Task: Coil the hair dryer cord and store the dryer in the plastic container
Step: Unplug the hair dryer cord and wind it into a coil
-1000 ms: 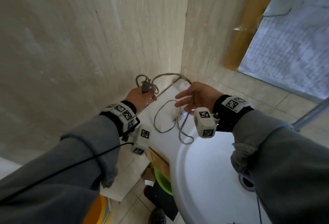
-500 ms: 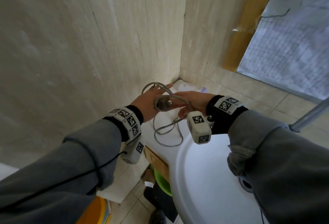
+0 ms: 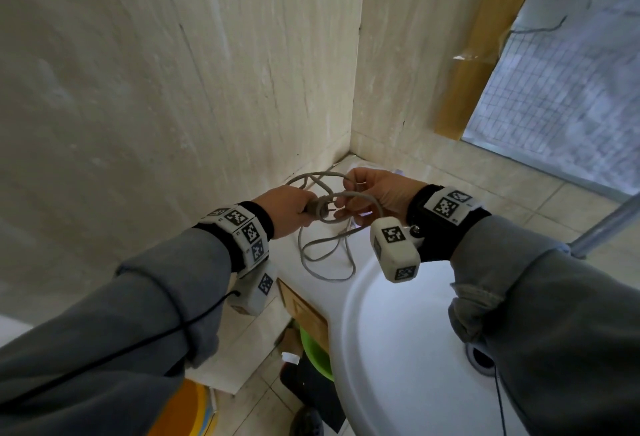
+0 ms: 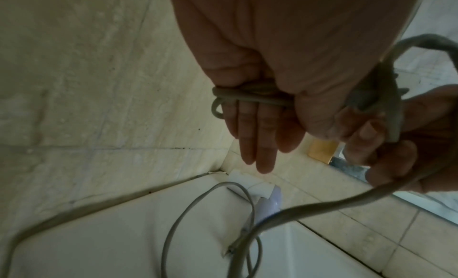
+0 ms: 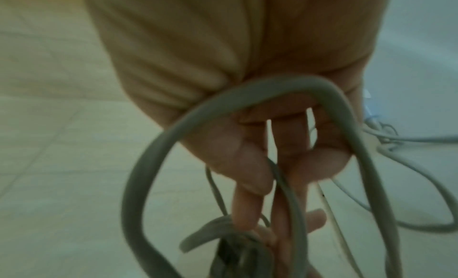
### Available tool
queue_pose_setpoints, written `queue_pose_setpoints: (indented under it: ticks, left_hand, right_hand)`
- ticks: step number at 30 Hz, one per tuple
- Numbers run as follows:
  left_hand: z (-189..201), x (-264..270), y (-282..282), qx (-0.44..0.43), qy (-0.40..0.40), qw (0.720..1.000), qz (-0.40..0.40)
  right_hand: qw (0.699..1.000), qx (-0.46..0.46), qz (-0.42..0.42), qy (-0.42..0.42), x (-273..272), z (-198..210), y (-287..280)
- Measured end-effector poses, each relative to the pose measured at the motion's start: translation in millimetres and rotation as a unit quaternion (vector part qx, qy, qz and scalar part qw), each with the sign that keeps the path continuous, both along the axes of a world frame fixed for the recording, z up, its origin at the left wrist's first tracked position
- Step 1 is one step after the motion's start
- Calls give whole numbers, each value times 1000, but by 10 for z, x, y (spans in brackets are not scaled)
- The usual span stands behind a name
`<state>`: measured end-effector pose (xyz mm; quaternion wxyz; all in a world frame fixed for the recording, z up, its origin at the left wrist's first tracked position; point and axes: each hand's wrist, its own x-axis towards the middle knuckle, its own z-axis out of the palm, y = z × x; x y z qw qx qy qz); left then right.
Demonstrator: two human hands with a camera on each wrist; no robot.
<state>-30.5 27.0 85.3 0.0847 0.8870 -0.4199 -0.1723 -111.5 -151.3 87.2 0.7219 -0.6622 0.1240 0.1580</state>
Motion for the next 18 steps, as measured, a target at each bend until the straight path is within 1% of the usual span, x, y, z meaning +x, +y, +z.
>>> queue_pose_setpoints:
  ticks: [2, 3, 5, 6, 10, 12, 13, 14, 15, 17, 18]
  left_hand:
    - [4, 1, 6, 9, 2, 1000, -7]
    - [-9, 13, 9, 14, 10, 1000, -7]
    - [-42, 55, 19, 32, 23, 999, -8]
    - [-50, 72, 32, 45, 20, 999, -12]
    - [-21, 130, 84, 94, -16, 995, -31]
    - [-11, 162, 107, 109, -9, 994, -26]
    - [-22, 178, 121, 104, -1, 994, -16]
    - [-41, 190, 131, 85, 14, 996, -4]
    - [-63, 190, 135, 53, 35, 998, 11]
    - [-99, 158, 108, -51, 98, 992, 52]
    - [-112, 126, 77, -114, 137, 981, 77]
  right_hand:
    - [996, -81, 13, -32, 23, -8, 26]
    - [989, -137, 21, -56, 40, -5, 35]
    - [961, -254, 39, -96, 54, 36, 38]
    - [947, -299, 48, -104, 51, 70, 37]
    - [919, -381, 35, -90, 21, 215, -18]
    - [896, -436, 17, -85, 27, 221, -64]
    - [887, -454, 7, -84, 33, 203, -85]
    - [886, -456, -3, -81, 37, 174, -107]
    - [894, -441, -16, -79, 45, 131, -123]
    - [912, -398, -43, -85, 58, 43, -126]
    - [916, -386, -58, -96, 63, 10, -110]
